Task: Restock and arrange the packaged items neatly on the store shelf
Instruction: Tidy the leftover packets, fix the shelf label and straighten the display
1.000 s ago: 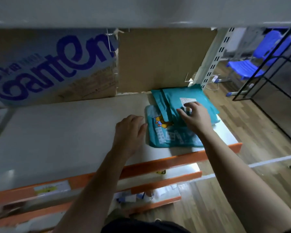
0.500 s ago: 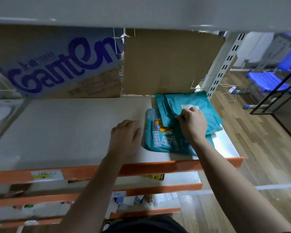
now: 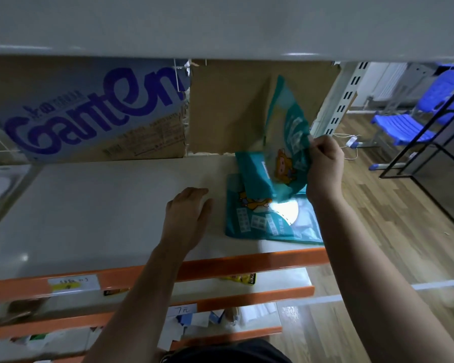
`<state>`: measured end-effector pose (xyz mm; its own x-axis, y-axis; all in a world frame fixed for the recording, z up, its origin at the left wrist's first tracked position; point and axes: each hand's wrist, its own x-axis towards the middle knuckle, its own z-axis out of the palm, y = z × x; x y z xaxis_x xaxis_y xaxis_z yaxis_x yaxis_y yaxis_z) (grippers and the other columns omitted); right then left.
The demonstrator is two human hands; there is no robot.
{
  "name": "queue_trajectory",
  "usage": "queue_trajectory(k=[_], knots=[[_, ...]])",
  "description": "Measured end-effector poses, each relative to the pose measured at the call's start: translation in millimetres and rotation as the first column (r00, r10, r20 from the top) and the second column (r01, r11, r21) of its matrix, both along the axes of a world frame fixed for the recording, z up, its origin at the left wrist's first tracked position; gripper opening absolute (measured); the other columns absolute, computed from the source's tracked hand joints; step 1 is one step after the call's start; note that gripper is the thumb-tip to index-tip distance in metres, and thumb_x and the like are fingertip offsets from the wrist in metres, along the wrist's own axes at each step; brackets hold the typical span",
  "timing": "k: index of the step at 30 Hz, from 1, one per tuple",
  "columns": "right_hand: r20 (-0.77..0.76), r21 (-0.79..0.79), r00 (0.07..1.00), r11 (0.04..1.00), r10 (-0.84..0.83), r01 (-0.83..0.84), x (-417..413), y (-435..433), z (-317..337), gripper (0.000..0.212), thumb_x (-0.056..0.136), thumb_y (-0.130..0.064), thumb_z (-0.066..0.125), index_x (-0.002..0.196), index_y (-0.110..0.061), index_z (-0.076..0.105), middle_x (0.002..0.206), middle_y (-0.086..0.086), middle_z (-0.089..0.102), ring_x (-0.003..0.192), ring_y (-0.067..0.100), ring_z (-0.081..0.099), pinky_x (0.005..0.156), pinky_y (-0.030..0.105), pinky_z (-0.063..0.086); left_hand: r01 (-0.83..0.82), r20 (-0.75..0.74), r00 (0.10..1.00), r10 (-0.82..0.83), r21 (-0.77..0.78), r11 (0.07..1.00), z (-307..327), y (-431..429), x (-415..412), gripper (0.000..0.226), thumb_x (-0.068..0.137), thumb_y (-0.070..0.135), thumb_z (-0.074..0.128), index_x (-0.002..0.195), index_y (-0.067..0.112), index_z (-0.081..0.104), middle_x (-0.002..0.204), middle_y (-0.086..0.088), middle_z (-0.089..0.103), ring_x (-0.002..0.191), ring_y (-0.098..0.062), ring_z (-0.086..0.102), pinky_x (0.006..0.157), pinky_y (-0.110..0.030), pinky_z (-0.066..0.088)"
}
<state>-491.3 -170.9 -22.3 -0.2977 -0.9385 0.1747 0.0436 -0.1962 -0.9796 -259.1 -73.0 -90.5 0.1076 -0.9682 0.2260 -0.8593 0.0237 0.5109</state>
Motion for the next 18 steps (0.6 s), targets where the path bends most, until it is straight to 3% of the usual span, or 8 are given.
queue_trajectory(k=[3,5,7,8,11,13,16,18], knots=[[0.304,0.116,0.95,0.987,0.069,-0.108,2.1,5.2,-7.5,0.032,0.093,-0.001,0.045,0.066,-0.016,0.041,0.071,0.003,0.051,0.062,0.016,0.049,0.055,0.028,0.042,-0.017,-0.029,0.999,0.017,-0.001,1.0,1.9,-0.8,6.7,0.036,0.099,0.029,0.047,0.13,0.013,0.056,0.13,-0.007,0.058,0.118,-0.023,0.055,0.1,-0.044,0.044],[0.362,0.215,0.93,0.966,0.057,-0.143,4.6,12.5,-19.7,0.028,0.093,0.002,0.042,0.07,-0.013,0.044,0.076,0.007,0.054,0.068,0.019,0.052,0.062,0.033,0.045,-0.034,-0.046,0.998,0.034,0.006,0.999,2.4,-1.0,10.1,0.036,0.099,0.03,0.047,0.131,0.015,0.056,0.131,-0.006,0.058,0.119,-0.022,0.054,0.101,-0.044,0.044],[0.428,0.283,0.903,0.947,0.017,-0.152,6.0,19.6,-34.0,0.015,0.093,0.003,0.043,0.086,-0.005,0.054,0.087,0.015,0.057,0.075,0.025,0.057,0.073,0.041,0.049,-0.05,-0.059,0.997,0.05,0.01,0.999,1.9,-0.7,13.0,0.036,0.099,0.029,0.047,0.131,0.015,0.056,0.132,-0.004,0.058,0.119,-0.02,0.054,0.102,-0.045,0.044],[0.466,0.311,0.885,0.936,-0.003,-0.161,5.1,22.0,-40.6,0.013,0.095,0.0,0.045,0.101,0.0,0.056,0.096,0.02,0.059,0.081,0.029,0.06,0.081,0.046,0.05,-0.053,-0.063,0.997,0.054,0.011,0.999,1.3,-0.8,14.6,0.035,0.099,0.028,0.047,0.131,0.015,0.056,0.132,-0.004,0.058,0.119,-0.02,0.054,0.102,-0.045,0.044],[0.519,0.43,0.855,0.863,0.005,-0.266,-4.0,28.7,-56.7,0.042,0.097,-0.035,0.051,0.127,-0.007,0.052,0.118,0.019,0.061,0.107,0.035,0.062,0.099,0.051,0.047,-0.053,-0.062,0.997,0.054,0.016,0.998,0.3,-2.8,19.1,0.035,0.099,0.029,0.047,0.129,0.012,0.056,0.129,-0.006,0.058,0.118,-0.02,0.054,0.101,-0.044,0.044],[0.385,0.506,0.92,0.817,0.073,-0.277,-9.2,31.2,-58.2,0.042,0.091,-0.043,0.058,0.118,-0.011,0.058,0.112,0.013,0.063,0.101,0.032,0.064,0.09,0.049,0.053,-0.043,-0.058,0.997,0.044,0.017,0.999,-0.3,-5.9,19.1,0.035,0.099,0.029,0.047,0.128,0.011,0.057,0.128,-0.007,0.059,0.116,-0.02,0.054,0.099,-0.043,0.044],[0.149,0.472,0.963,0.84,0.224,-0.268,-14.0,31.4,-60.4,0.014,0.089,-0.015,0.066,0.095,-0.003,0.065,0.081,0.011,0.069,0.065,0.018,0.07,0.053,0.027,0.056,-0.01,-0.049,0.999,0.011,0.021,1.0,-1.6,-13.5,12.6,0.036,0.099,0.028,0.047,0.129,0.01,0.056,0.127,-0.008,0.059,0.116,-0.02,0.054,0.098,-0.04,0.045],[0.107,0.457,0.975,0.861,0.197,-0.224,-20.3,30.4,-64.5,0.006,0.09,-0.006,0.063,0.093,-0.001,0.065,0.071,0.008,0.07,0.057,0.015,0.069,0.048,0.023,0.052,0.024,-0.046,0.999,-0.022,0.023,0.999,-2.5,-22.5,3.3,0.037,0.099,0.028,0.047,0.129,0.009,0.056,0.128,-0.008,0.058,0.117,-0.021,0.053,0.098,-0.037,0.044]])
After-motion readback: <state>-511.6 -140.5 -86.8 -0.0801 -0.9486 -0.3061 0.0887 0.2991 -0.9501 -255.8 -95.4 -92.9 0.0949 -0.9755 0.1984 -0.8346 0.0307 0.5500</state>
